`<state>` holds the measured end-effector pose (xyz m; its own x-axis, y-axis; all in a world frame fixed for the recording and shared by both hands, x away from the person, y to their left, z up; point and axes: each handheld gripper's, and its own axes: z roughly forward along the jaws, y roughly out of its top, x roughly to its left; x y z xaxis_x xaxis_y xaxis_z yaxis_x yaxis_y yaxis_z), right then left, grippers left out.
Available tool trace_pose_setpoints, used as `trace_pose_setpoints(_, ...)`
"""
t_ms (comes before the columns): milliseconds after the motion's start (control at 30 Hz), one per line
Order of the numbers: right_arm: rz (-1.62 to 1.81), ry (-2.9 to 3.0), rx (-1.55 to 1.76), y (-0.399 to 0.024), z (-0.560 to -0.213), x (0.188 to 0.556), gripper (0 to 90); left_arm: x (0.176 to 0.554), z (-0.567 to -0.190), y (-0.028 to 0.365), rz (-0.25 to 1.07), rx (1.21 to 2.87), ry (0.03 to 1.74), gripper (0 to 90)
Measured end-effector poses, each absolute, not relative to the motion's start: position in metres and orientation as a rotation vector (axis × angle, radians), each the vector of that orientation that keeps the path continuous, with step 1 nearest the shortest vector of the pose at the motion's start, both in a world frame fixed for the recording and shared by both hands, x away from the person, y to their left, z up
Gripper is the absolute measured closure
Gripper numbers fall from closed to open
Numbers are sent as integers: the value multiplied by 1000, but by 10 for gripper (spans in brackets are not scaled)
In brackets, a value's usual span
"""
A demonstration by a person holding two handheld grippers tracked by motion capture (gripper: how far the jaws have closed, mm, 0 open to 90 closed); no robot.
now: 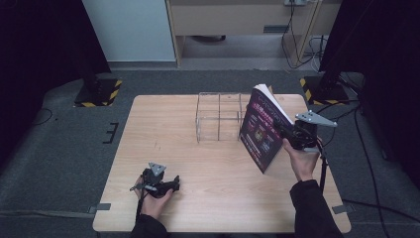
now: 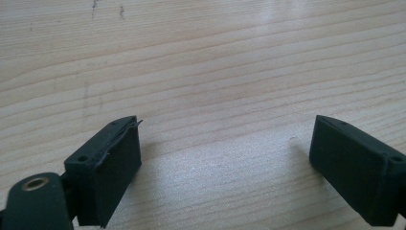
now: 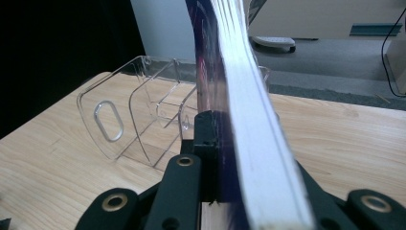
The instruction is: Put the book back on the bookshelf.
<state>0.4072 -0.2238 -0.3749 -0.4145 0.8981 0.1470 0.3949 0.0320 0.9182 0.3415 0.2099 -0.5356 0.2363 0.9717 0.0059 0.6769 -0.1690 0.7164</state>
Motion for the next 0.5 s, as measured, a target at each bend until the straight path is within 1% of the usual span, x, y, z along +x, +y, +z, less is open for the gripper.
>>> trace_pose_setpoints(267, 1360, 1810, 1263, -214, -373, 404, 827, 342, -536, 210, 642, 1921, 1506, 97)
trace_pose_setpoints(500, 1342, 1772, 1220, -201, -372, 409, 828, 342, -536, 210, 642, 1921, 1505, 97)
